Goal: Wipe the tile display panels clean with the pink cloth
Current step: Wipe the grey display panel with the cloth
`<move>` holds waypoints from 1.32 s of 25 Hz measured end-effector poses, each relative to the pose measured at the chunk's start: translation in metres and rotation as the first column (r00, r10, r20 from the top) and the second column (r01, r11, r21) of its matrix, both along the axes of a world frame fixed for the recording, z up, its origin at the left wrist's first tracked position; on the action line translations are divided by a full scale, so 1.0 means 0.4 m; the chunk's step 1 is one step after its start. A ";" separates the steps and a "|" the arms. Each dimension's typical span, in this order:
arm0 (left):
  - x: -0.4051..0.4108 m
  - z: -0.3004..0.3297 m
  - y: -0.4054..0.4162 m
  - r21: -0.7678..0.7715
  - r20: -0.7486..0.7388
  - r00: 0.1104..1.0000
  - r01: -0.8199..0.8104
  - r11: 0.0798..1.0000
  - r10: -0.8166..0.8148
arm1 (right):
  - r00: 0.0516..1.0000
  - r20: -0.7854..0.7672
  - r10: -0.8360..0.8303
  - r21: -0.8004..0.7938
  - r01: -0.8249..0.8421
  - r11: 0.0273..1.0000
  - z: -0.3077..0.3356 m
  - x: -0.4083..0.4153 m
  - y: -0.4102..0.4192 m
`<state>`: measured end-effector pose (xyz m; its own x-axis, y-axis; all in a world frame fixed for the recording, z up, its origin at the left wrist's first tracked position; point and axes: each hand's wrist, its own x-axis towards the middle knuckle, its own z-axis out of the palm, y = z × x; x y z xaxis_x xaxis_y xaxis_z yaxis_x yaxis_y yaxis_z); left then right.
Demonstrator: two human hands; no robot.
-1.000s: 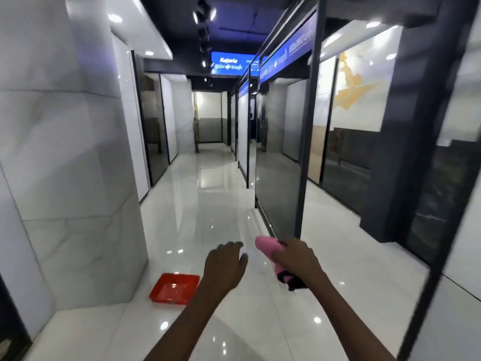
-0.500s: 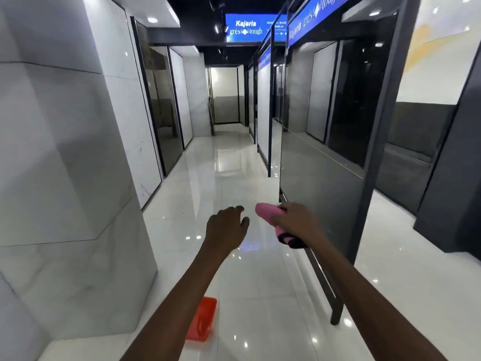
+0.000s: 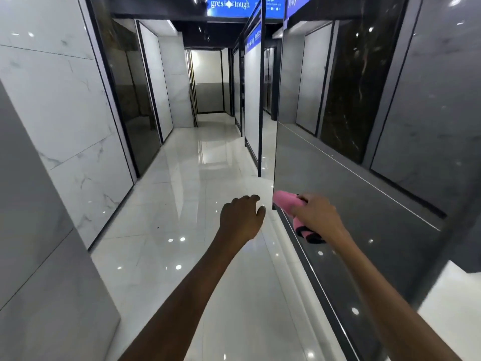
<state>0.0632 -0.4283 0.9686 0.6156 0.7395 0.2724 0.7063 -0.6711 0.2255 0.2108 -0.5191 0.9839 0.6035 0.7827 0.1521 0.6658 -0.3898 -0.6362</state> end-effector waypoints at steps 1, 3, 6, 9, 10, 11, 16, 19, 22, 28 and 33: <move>0.038 -0.010 0.087 -0.004 -0.008 1.000 -0.011 1.000 0.011 | 1.000 -0.020 0.006 0.004 -0.006 1.000 -0.010 0.033 0.089; 0.123 -0.029 0.290 -0.026 -0.053 0.998 -0.036 0.999 0.034 | 0.998 -0.061 0.032 0.003 -0.032 0.999 -0.025 0.111 0.302; 0.226 0.019 0.599 0.042 -0.083 0.993 -0.081 0.996 0.084 | 0.990 -0.114 0.084 0.004 -0.084 0.996 0.015 0.218 0.641; 0.286 0.067 0.871 0.078 -0.003 0.995 -0.096 0.992 0.097 | 0.981 -0.136 0.136 0.013 -0.136 0.991 0.045 0.290 0.945; 0.299 0.064 0.954 0.083 -0.002 0.993 -0.113 0.990 0.114 | 0.978 -0.133 0.159 0.006 -0.160 0.987 0.051 0.304 1.035; 0.317 0.052 1.060 0.081 -0.006 0.991 -0.133 0.988 0.134 | 0.974 -0.131 0.186 0.004 -0.187 0.982 0.049 0.326 1.149; 0.417 -0.018 1.599 0.023 0.013 0.987 -0.162 0.987 0.161 | 0.958 -0.085 0.274 -0.026 -0.277 0.961 0.032 0.428 1.705; 0.476 -0.003 1.901 0.027 0.004 0.986 -0.164 0.986 0.164 | 0.968 -0.066 0.240 -0.058 -0.244 0.968 0.063 0.488 1.984; 0.552 0.027 2.227 0.040 0.049 0.987 -0.157 0.987 0.155 | 0.979 -0.090 0.183 -0.035 -0.187 0.982 0.088 0.578 2.286; 0.734 -0.052 2.769 0.050 -0.019 0.998 -0.054 0.997 0.055 | 0.989 -0.135 0.054 -0.077 -0.065 0.995 -0.009 0.774 2.779; 0.933 -0.104 3.329 0.021 -0.068 0.997 -0.043 0.999 0.044 | 0.980 -0.195 0.046 -0.100 -0.066 0.993 -0.084 0.958 3.316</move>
